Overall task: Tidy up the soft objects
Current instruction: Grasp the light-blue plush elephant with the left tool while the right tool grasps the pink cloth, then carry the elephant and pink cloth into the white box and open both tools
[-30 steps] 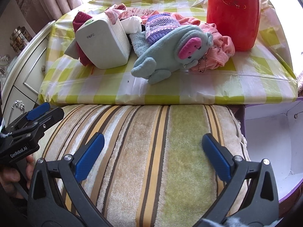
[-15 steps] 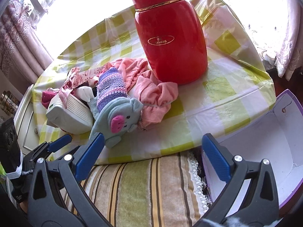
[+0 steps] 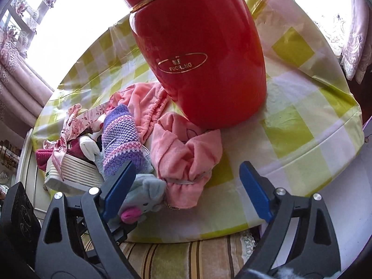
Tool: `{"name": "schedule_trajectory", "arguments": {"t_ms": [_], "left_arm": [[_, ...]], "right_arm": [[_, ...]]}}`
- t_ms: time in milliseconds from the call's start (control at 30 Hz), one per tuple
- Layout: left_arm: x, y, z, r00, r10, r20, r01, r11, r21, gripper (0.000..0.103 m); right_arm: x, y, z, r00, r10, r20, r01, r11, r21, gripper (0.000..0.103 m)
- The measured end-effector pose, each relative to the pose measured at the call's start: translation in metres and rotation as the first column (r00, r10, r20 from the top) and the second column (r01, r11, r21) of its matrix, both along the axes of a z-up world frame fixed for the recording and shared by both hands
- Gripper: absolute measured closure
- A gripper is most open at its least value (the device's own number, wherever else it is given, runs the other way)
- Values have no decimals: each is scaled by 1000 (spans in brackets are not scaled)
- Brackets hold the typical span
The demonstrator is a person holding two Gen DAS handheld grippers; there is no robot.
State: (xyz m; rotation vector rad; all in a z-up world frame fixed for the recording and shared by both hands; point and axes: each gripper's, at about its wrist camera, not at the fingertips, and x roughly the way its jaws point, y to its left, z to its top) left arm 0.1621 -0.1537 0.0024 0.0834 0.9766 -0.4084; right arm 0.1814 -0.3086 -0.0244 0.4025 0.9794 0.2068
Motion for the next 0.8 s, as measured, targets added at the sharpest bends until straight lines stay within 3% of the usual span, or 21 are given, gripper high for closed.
{"name": "schedule_trajectory", "arguments": {"t_ms": [167, 433, 533, 800], "left_arm": [[-2, 6, 0, 1000, 10, -18, -10, 1000, -28, 87], [-15, 11, 6, 999, 47, -25, -48, 998, -51, 89], [-19, 12, 9, 998, 64, -21, -65, 996, -60, 90], [-37, 8, 26, 997, 80, 5, -79, 993, -89, 91]], "right_arm": [[10, 8, -11, 1000, 9, -17, -9, 1000, -2, 20], [14, 19, -16, 999, 49, -13, -49, 999, -18, 63], [10, 21, -11, 997, 71, 5, -71, 997, 2, 73], [-27, -6, 17, 994, 66, 83, -64, 997, -34, 74]]}}
